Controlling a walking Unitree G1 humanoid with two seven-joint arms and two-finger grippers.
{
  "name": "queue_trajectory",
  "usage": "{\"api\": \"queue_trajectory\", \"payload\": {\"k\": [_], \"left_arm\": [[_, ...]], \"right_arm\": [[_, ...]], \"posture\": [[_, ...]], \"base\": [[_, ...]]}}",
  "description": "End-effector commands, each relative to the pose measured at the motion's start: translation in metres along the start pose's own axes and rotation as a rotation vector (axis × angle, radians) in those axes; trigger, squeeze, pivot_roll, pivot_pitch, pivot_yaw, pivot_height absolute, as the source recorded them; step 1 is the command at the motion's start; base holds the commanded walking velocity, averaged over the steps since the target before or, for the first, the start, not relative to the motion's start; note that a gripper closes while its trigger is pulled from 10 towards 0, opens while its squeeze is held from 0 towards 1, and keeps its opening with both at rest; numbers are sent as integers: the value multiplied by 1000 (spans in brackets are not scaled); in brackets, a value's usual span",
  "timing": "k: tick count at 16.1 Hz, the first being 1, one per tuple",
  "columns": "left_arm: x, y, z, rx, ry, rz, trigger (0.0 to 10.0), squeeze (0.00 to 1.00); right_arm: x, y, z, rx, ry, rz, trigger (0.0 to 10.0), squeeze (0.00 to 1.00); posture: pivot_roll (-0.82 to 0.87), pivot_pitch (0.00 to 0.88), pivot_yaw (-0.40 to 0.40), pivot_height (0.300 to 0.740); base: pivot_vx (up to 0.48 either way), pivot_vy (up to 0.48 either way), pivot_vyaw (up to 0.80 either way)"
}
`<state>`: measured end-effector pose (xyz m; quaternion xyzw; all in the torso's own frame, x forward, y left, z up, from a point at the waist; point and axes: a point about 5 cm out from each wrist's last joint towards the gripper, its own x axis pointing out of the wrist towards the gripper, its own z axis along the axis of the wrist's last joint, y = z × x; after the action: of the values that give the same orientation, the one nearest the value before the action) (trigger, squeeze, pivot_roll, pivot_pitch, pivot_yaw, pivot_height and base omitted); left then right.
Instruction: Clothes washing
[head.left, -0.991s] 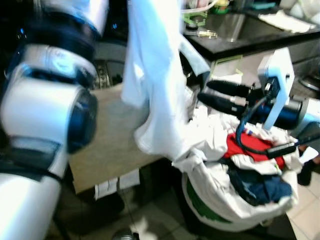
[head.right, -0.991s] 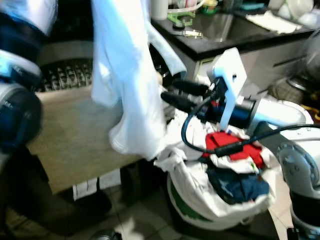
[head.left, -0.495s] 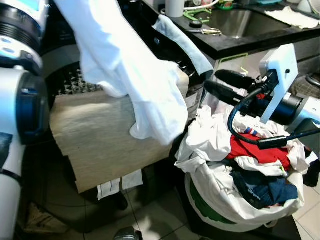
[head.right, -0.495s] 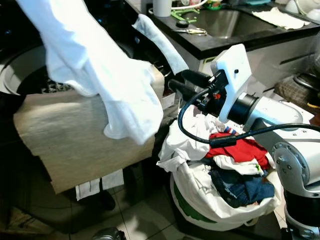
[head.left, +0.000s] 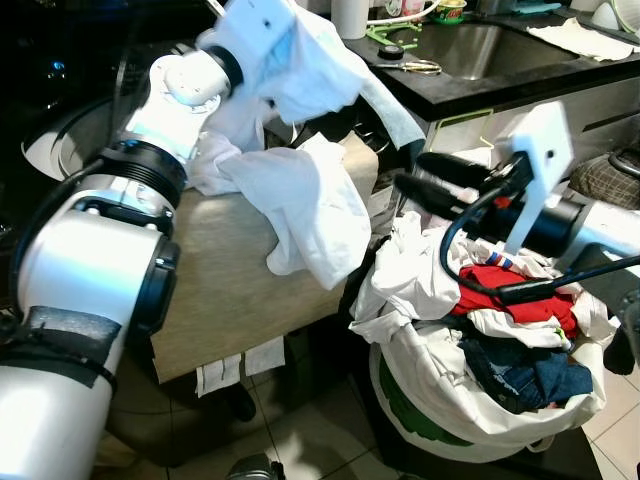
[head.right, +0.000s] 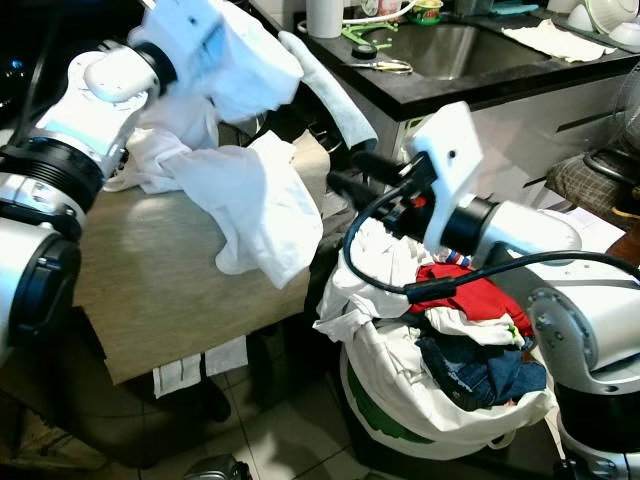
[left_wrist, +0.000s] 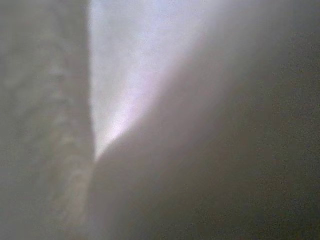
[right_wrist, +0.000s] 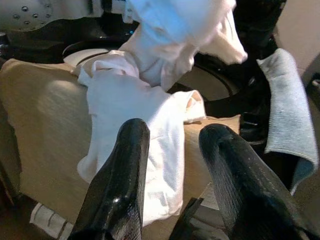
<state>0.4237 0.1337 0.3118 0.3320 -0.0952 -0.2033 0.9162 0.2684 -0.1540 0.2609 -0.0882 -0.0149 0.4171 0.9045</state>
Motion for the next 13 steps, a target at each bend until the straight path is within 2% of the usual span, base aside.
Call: {"api": "queue_trajectory", "payload": {"k": [1,3,5,7,8,9,10,11,12,13], "left_arm": [[0,2,-3,-42,61,3,10000,1000],[0,5,-5,-131,109,-2,10000,1000],[1,6,0,-246,105,-28,10000,1000],[2,6,1,-273,107,-32,10000,1000],[2,5,-5,-291,210,-7,10000,1000],[-1,2,-15,-230,319,-10,10000,455],[-3,-1,-23,-145,384,-52,10000,0],[-5,-3,-28,-92,424,-80,10000,0],[-6,-6,-32,-111,451,-115,10000,0],[-5,-16,-30,-352,416,-161,10000,1000]], "right_arm": [[0,4,-1,-8,1,13,10000,0],[-1,5,0,-4,-7,17,10000,0],[-1,6,3,4,-39,20,10000,0],[-1,6,3,2,-40,16,10000,0],[1,-1,3,-4,-47,-46,10000,0],[2,-6,4,-7,-54,-93,10000,0],[2,-8,5,-6,-59,-108,10000,0],[2,-8,5,-6,-62,-115,10000,0],[1,-10,6,-4,-65,-134,10000,0],[0,-16,6,2,-71,-183,10000,0]], "posture": [[-36,0,18,719],[-34,0,21,719],[-33,0,23,719],[-34,0,24,719],[-34,0,26,719],[-39,0,31,719],[-41,0,33,719],[-41,0,33,719],[-42,0,35,719],[-41,0,36,719]], "base": [[0,0,0],[0,0,0],[0,0,0],[0,0,0],[0,0,0],[0,0,0],[0,0,0],[0,0,0],[0,0,0],[0,0,0]]}}
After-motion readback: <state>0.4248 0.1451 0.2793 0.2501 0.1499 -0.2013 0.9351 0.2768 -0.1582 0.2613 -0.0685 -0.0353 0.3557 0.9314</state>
